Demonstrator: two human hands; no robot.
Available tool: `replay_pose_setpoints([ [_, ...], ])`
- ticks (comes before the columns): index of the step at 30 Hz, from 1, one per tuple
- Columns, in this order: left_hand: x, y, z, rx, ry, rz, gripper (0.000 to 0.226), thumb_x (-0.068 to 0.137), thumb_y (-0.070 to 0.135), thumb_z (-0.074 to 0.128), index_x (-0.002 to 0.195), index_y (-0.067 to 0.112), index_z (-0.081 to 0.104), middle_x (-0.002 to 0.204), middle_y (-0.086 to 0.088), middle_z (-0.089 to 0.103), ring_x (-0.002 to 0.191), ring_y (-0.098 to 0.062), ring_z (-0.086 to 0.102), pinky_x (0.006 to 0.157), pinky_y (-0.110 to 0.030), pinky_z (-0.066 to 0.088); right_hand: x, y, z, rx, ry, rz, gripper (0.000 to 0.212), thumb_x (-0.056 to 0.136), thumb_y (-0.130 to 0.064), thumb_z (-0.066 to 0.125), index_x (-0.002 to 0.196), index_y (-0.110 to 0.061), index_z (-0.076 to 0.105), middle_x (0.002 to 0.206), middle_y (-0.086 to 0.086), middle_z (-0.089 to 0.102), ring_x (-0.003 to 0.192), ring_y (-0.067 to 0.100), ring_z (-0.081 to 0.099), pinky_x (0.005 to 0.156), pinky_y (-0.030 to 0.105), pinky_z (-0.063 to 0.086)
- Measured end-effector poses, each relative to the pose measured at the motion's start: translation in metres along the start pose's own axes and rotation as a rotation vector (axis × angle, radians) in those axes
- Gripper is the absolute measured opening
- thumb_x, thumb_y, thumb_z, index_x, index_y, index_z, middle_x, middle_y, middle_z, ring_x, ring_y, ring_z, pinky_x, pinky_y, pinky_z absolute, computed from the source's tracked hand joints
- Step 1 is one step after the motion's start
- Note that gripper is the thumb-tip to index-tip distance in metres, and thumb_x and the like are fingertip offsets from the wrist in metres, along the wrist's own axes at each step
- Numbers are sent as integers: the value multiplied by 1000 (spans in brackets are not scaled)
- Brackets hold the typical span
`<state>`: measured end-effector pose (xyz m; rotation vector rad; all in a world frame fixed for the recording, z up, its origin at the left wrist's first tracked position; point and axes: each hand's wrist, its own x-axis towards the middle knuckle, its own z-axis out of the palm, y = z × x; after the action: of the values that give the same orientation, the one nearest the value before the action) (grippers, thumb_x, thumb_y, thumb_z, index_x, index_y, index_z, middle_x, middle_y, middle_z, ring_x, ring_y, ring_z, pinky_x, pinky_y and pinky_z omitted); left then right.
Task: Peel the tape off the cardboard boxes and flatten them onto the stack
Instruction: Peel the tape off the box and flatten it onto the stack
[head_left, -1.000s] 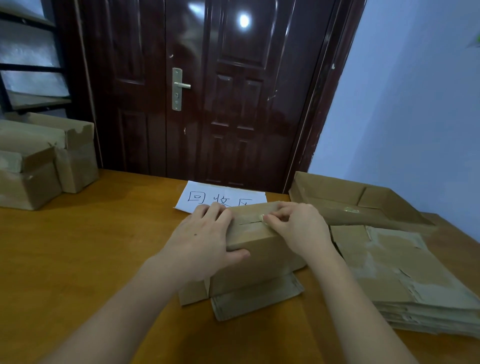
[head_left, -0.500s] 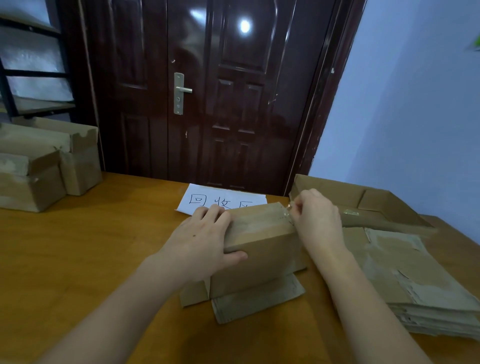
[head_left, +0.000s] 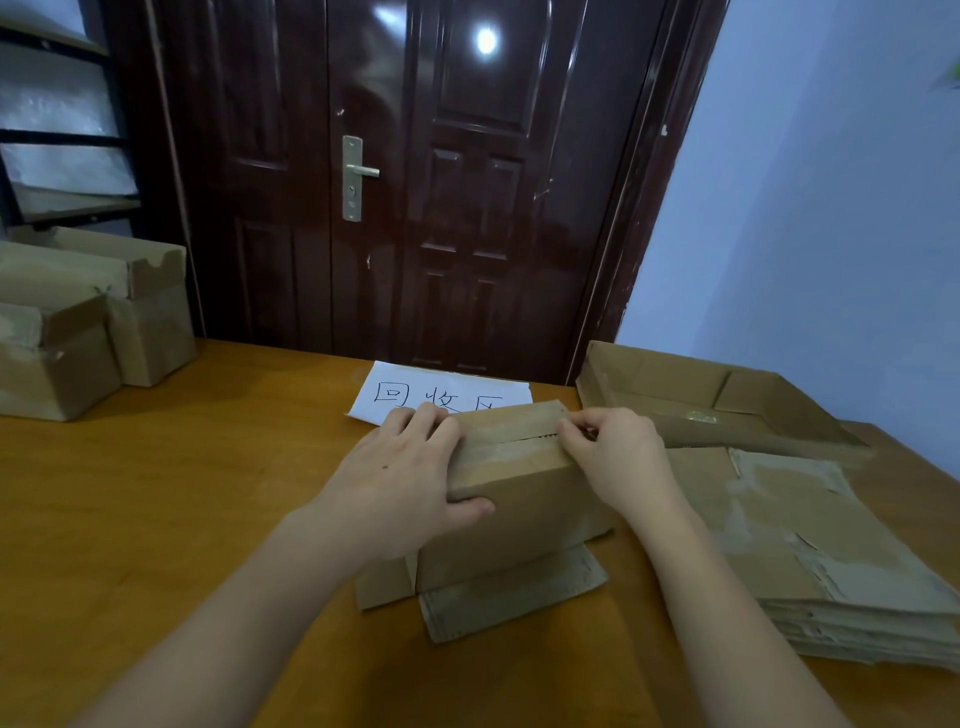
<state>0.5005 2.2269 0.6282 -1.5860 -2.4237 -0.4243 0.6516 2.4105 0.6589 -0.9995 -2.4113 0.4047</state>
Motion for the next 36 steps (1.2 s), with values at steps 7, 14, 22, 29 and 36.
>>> replay_pose_setpoints([
  [7,3,-9,-8,0,-79,26,74,82,86,48,138,38,35,140,13,37,125,-12,34,104,-32,42,9,-1,-12,-102,156,-30,18,101,-22,58,109,-18,73,91,-1,71,81,20,66,79,40,61],
  [14,23,-12,-28,101,-250,29,73,79,80,57,132,36,35,120,12,37,107,-12,39,87,-32,45,-5,4,-7,116,-8,-92,27,102,-33,57,123,-24,72,100,-14,69,87,-3,56,83,19,46],
  [22,51,36,-10,89,-188,91,99,74,96,35,144,26,37,146,3,44,131,-21,42,114,-45,31,-7,12,1,247,-74,38,33,99,-42,61,124,-23,72,97,-14,68,90,3,62,73,18,51],
  [29,54,34,6,156,-143,106,105,70,98,20,151,32,31,147,3,43,132,-24,42,116,-48,30,-1,18,2,167,6,18,28,103,-36,56,116,-21,74,90,-11,66,81,2,58,63,16,45],
  [36,56,33,4,155,-168,115,107,69,98,19,153,33,28,151,4,40,134,-24,39,117,-49,30,-9,23,12,233,95,77,20,98,-24,65,116,-21,75,105,-6,73,83,0,59,63,10,45],
])
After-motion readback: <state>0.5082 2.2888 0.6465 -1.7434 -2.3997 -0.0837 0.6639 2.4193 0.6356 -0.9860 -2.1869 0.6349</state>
